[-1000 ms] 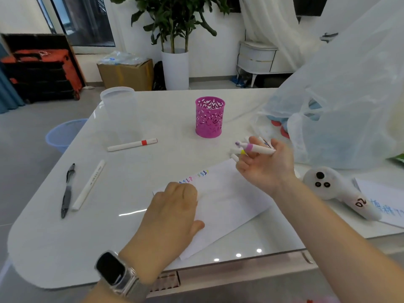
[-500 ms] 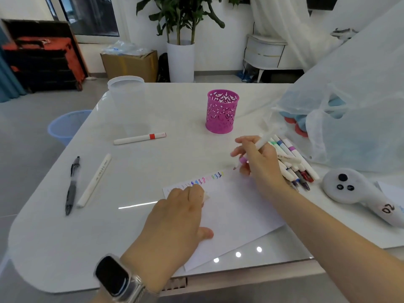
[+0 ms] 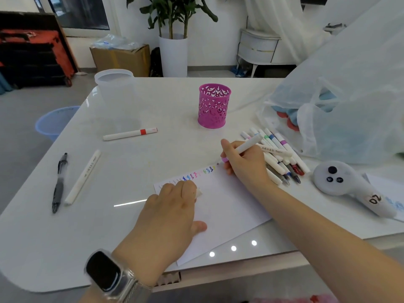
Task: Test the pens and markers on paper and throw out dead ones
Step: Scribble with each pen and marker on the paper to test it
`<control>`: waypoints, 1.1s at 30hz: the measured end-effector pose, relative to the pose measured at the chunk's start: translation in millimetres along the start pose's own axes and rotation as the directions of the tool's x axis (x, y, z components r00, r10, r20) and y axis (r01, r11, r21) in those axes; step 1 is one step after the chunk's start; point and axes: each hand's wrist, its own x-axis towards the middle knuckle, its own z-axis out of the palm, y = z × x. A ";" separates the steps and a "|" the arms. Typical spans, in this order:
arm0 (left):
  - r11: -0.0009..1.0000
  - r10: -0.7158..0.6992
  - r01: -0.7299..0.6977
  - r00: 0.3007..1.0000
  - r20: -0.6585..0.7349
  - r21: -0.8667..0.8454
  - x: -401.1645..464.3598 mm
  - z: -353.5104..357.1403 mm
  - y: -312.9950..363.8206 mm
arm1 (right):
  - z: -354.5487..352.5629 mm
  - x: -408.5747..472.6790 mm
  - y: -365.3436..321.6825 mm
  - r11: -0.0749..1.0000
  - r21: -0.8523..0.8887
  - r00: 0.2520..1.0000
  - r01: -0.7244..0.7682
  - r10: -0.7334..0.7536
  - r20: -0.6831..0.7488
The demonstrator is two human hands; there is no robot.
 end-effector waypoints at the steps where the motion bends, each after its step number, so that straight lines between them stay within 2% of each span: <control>1: 1.000 -0.002 0.002 1.000 0.001 -0.001 0.3 -0.3 0.2 | 0.4 -0.2 0.0 1.000 -0.008 1.000 0.006 -0.006 0.002; 12: 1.000 -0.008 0.008 0.999 0.050 0.006 0.3 -2.1 -0.8 | 1.2 1.7 1.5 0.997 -0.073 1.000 0.003 -0.004 -0.010; 14: 1.000 -0.013 0.013 0.998 0.066 -0.001 0.4 -4.1 -0.3 | -0.8 4.6 -1.5 0.991 0.114 0.994 -0.071 0.080 -0.076; 16: 0.999 -0.026 0.028 0.999 0.046 -0.045 0.1 -7.6 2.2 | -6.3 9.1 -10.8 0.915 0.384 0.969 -0.123 0.194 -0.153; 19: 0.982 -0.056 0.041 0.995 -0.077 -0.182 1.7 -11.7 7.5 | -16.8 9.7 -30.5 0.826 0.548 0.942 -0.135 0.278 -0.187; 22: 0.930 -0.110 0.066 0.989 -0.101 -0.363 6.3 -13.4 7.3 | -27.0 -2.6 -48.9 0.804 0.569 0.947 -0.173 0.295 -0.128; 24: 0.935 -0.094 0.063 0.993 -0.072 -0.348 10.4 -14.1 6.0 | -31.3 -15.3 -57.7 0.808 0.562 0.967 -0.179 0.249 -0.050; 27: 0.912 -0.102 0.043 0.987 -0.126 -0.407 14.7 -13.8 9.8 | -32.1 -32.7 -66.8 0.851 0.498 0.984 -0.168 0.178 0.028; 29: 0.892 -0.112 0.030 0.981 -0.157 -0.452 15.2 -15.7 13.9 | -30.8 -39.4 -71.9 0.885 0.443 0.989 -0.144 0.138 0.045; 33: 0.870 -0.091 0.028 0.990 -0.104 -0.492 14.6 -17.4 14.5 | -29.1 -41.4 -76.5 0.914 0.396 0.996 -0.092 0.085 0.035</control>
